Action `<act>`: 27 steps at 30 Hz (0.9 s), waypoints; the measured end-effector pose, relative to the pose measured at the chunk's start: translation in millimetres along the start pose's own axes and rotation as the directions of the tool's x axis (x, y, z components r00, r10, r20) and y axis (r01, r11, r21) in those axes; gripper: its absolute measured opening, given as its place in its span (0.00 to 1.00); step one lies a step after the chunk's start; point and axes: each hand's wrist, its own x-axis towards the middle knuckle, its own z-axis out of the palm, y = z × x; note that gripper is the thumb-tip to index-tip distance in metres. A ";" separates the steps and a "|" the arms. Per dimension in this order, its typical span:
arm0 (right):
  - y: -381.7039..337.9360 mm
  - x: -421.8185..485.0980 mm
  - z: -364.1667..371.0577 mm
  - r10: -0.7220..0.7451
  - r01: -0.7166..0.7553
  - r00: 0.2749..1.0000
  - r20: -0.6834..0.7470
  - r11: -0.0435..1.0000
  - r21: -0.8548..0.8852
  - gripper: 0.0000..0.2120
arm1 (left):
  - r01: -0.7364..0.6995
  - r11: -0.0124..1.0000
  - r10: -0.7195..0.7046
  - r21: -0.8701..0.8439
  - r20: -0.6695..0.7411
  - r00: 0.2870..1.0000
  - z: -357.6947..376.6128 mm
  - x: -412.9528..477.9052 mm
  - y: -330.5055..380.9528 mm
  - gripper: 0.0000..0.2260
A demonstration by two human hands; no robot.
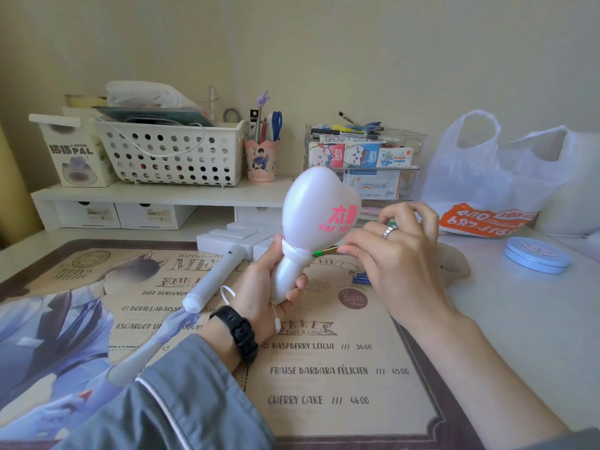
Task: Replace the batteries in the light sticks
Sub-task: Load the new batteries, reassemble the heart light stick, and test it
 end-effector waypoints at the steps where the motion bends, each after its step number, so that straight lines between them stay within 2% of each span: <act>1: 0.6 -0.9 0.2 -0.010 0.010 1.000 0.009 1.000 -0.011 0.12 | -0.015 0.998 0.016 0.054 -0.017 1.000 -0.1 0.3 -0.8 0.15; 3: 1.2 -2.5 1.7 -0.026 0.026 0.999 0.041 0.999 -0.020 0.12 | -0.085 0.983 0.092 0.161 -0.037 0.995 0.2 2.8 -4.1 0.16; 7: 2.2 -5.9 7.4 -0.026 0.024 0.994 0.106 1.000 0.019 0.07 | -0.207 0.950 0.220 0.235 -0.033 0.975 3.8 4.8 -11.5 0.11; 14: -2.5 -9.1 11.6 0.041 -0.044 0.983 0.181 0.999 0.011 0.08 | -0.209 0.947 0.224 0.242 -0.037 0.974 4.3 4.5 -14.5 0.13; 18: 3.6 -9.4 7.4 0.103 -0.107 0.965 0.240 0.994 0.007 0.07 | -0.161 0.946 0.152 0.283 0.053 0.987 4.6 1.5 -14.7 0.15; 22: 2.1 -4.7 2.2 0.220 -0.244 0.939 0.262 0.968 0.061 0.06 | -0.112 0.952 0.087 0.285 0.096 0.992 4.2 2.2 -13.7 0.18; 25: 1.5 -1.8 1.9 0.370 -0.442 0.881 0.294 0.866 0.233 0.05 | -0.072 0.980 0.051 0.187 0.115 0.992 4.9 1.0 -9.7 0.19; 27: 5.6 -0.6 -1.0 0.419 -0.499 0.859 0.295 0.813 0.300 0.04 | -0.056 0.989 0.041 0.138 0.113 0.993 4.7 1.5 -7.8 0.20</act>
